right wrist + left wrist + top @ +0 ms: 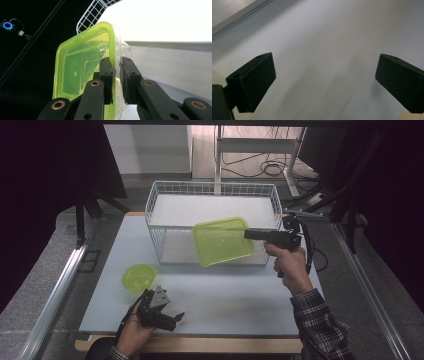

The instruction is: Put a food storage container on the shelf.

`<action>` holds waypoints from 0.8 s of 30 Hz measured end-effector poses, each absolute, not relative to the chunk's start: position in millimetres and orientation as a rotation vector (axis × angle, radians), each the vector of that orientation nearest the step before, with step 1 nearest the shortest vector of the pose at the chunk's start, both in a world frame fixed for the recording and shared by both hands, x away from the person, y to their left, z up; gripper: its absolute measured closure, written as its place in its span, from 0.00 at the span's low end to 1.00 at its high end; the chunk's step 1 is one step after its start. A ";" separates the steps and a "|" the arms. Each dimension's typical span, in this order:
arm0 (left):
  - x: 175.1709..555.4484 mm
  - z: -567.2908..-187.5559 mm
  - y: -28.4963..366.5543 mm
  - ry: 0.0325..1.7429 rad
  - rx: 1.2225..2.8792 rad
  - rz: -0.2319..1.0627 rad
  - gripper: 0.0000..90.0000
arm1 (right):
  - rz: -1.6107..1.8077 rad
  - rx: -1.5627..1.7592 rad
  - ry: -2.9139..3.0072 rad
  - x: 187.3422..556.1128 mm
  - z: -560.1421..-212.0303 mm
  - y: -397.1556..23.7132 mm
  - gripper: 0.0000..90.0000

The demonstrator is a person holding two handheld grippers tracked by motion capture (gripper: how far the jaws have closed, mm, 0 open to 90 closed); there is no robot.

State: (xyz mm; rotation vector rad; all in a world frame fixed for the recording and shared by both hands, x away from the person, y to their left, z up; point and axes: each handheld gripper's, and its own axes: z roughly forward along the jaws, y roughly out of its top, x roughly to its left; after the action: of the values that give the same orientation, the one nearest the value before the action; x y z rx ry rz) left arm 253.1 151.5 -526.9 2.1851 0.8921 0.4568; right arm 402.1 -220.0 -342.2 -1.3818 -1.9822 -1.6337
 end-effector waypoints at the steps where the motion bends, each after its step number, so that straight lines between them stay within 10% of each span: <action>1: 253.1 -526.7 151.7 0.893 2.184 0.456 0.03 | -1.636 -1.384 -1.980 403.4 -340.3 -218.8 0.88; 24: 253.4 -525.7 152.8 0.905 2.177 0.440 0.03 | -1.719 -1.480 -2.006 438.3 -306.2 -203.0 0.88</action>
State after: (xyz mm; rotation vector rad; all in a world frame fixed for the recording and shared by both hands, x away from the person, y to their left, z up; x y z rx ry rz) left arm 253.4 152.8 -525.7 2.1765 0.9046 0.4402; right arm 438.3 -203.0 -306.2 -1.4800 -2.0057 -1.7185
